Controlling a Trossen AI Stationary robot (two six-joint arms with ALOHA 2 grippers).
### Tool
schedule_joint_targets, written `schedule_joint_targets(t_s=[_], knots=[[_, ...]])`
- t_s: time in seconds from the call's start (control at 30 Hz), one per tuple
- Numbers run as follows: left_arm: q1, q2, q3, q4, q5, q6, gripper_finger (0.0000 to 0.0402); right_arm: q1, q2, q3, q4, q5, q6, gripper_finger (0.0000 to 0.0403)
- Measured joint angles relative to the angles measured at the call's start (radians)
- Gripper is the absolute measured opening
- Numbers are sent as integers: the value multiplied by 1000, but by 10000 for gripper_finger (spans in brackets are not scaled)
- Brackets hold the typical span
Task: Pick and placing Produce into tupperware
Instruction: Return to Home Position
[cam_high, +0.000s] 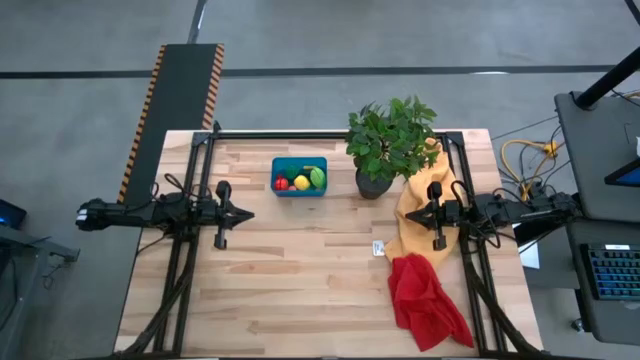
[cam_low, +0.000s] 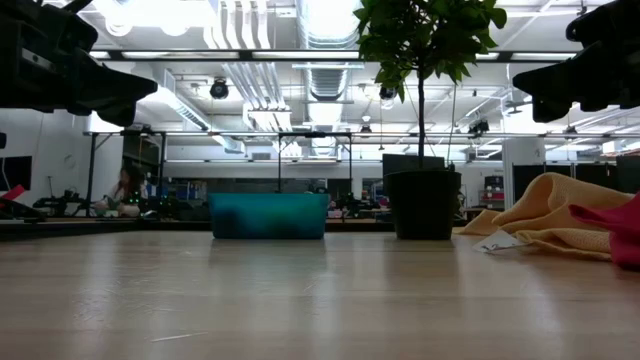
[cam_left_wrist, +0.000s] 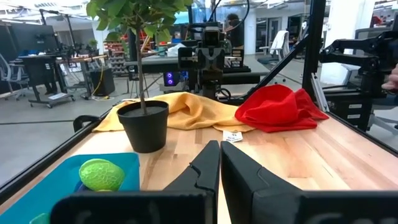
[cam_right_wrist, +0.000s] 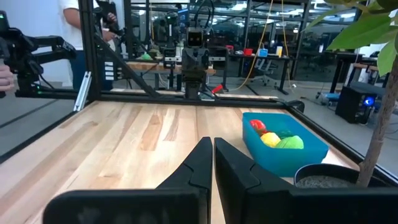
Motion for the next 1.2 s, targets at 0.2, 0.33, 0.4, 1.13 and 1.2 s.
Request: schedule_joint_targets(t_s=[0.2, 0.33, 0.4, 1.13, 1.2], knots=[[0, 2, 0, 24, -2, 1, 0, 0, 0, 0, 0, 0, 20, 9], [0, 4, 0, 37, -2, 1, 0, 0, 0, 0, 0, -1, 127, 9], [0, 3, 0, 41, -2, 1, 0, 0, 0, 0, 0, -1, 166, 9], [0, 5, 0, 51, -1, 3, 0, 0, 0, 0, 0, -1, 191, 9], [0, 5, 0, 51, -1, 3, 0, 0, 0, 0, 0, -1, 191, 9]])
